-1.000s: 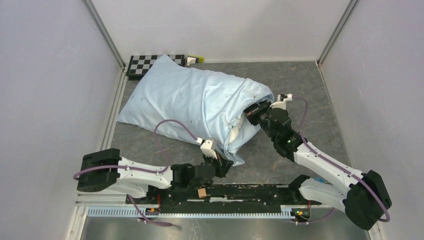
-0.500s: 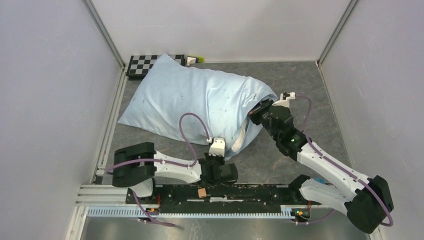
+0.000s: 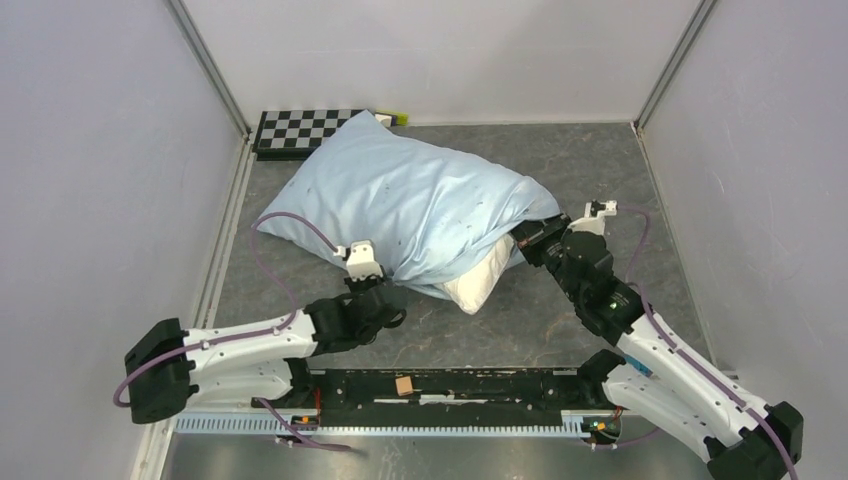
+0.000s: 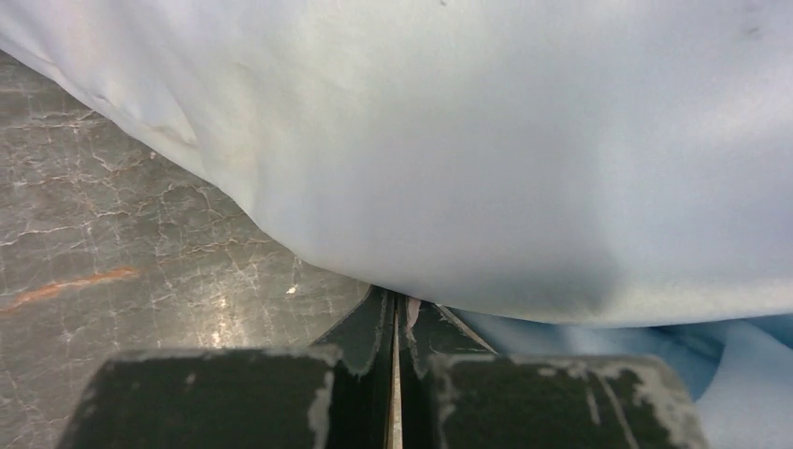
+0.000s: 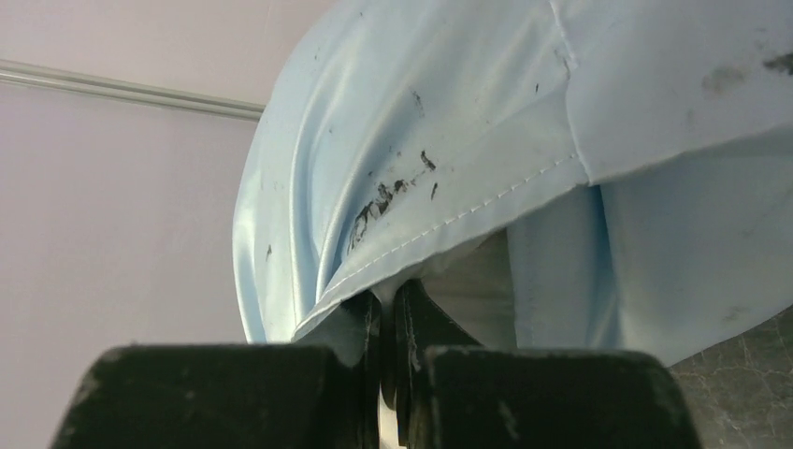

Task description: Remove the pillowcase from the pillow

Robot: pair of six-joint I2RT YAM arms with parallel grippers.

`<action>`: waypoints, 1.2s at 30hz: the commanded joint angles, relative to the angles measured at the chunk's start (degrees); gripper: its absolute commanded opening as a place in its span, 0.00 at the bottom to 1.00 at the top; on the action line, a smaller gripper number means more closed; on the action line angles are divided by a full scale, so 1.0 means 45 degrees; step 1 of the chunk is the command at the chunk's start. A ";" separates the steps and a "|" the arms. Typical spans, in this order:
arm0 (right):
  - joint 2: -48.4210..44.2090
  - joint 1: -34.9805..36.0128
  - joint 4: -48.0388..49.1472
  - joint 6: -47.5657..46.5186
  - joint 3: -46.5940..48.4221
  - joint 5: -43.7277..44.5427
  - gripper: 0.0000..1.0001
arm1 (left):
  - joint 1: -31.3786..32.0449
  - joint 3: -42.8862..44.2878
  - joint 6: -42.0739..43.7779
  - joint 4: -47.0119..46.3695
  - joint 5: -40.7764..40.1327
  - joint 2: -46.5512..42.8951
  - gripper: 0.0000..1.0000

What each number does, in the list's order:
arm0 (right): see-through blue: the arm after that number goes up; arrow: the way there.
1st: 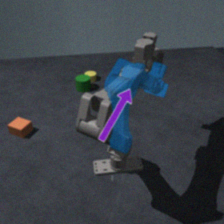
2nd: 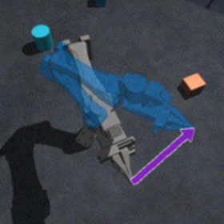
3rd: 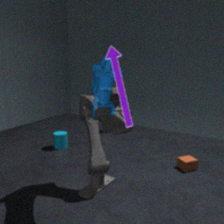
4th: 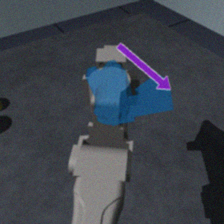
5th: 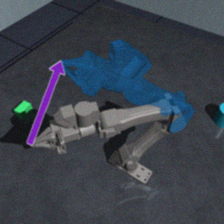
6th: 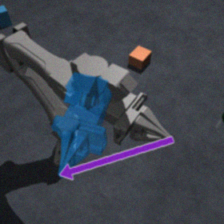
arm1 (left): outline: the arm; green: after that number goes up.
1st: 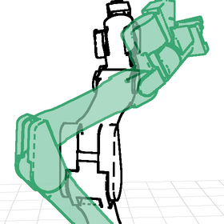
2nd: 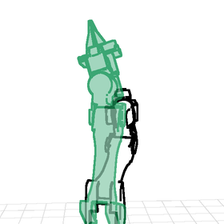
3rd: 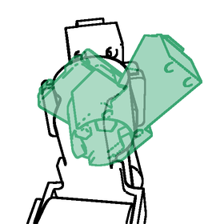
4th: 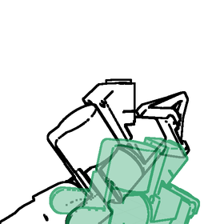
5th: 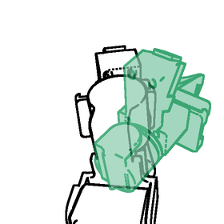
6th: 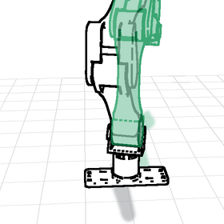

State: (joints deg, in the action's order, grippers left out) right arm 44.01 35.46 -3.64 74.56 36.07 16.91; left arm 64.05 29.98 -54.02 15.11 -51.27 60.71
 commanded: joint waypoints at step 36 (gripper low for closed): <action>0.4037 0.1336 0.6475 -0.0709 -0.1448 -0.2139 0.00 | -0.3276 0.2810 0.5748 0.2423 1.0135 -0.5067 0.87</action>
State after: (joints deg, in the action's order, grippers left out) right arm 61.52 39.62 18.94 75.05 24.95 9.85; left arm 47.66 34.76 -36.38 22.87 0.05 32.60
